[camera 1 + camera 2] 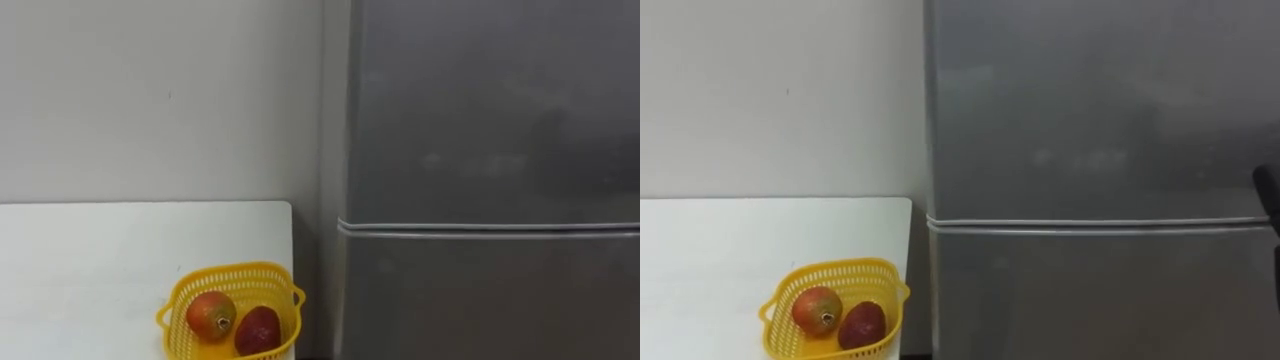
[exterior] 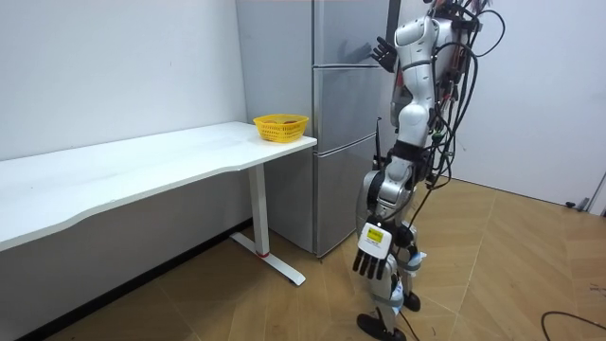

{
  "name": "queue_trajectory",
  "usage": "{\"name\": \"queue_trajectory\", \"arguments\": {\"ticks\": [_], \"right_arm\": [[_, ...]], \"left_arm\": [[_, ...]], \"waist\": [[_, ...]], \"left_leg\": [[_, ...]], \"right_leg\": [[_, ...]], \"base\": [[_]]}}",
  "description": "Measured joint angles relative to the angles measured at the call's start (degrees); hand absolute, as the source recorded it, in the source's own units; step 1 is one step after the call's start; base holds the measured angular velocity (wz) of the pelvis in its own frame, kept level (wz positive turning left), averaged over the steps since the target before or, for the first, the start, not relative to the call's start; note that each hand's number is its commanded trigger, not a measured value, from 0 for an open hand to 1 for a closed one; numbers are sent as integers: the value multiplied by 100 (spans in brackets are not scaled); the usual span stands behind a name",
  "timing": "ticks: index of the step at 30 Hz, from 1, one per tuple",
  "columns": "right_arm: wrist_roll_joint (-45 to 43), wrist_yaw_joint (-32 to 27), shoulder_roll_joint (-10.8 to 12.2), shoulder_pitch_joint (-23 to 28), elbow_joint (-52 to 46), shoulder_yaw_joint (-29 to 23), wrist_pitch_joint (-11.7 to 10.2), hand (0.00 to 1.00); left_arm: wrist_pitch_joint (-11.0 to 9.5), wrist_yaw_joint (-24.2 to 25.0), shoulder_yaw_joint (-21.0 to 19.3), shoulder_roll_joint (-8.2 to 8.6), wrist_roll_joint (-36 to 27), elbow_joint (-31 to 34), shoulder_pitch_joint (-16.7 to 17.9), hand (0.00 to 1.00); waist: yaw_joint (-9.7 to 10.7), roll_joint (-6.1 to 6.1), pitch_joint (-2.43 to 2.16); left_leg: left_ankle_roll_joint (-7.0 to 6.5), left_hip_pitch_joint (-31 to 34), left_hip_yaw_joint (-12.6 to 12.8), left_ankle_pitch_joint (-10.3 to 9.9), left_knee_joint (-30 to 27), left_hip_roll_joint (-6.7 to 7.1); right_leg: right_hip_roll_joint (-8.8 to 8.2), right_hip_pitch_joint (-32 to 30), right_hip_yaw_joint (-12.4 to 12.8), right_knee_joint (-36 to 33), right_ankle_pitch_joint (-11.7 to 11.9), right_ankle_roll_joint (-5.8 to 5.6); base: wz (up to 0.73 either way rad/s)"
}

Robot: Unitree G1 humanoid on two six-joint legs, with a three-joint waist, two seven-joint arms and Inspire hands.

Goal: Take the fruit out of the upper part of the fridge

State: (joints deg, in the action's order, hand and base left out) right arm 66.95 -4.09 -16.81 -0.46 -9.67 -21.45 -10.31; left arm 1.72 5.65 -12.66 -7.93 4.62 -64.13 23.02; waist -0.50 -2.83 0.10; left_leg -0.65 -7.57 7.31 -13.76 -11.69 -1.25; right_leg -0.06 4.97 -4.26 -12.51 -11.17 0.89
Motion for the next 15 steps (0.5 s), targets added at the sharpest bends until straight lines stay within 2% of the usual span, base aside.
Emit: {"name": "queue_trajectory", "arguments": {"ticks": [15], "right_arm": [[2,-1,-19,-2,46,-75,41,0]], "left_arm": [[43,80,38,-45,-11,1,-14,0]], "waist": [[22,-35,0]], "left_leg": [[1,-3,-69,0,-9,4]], "right_leg": [[-8,-2,-41,12,0,1]], "base": [[1]]}}
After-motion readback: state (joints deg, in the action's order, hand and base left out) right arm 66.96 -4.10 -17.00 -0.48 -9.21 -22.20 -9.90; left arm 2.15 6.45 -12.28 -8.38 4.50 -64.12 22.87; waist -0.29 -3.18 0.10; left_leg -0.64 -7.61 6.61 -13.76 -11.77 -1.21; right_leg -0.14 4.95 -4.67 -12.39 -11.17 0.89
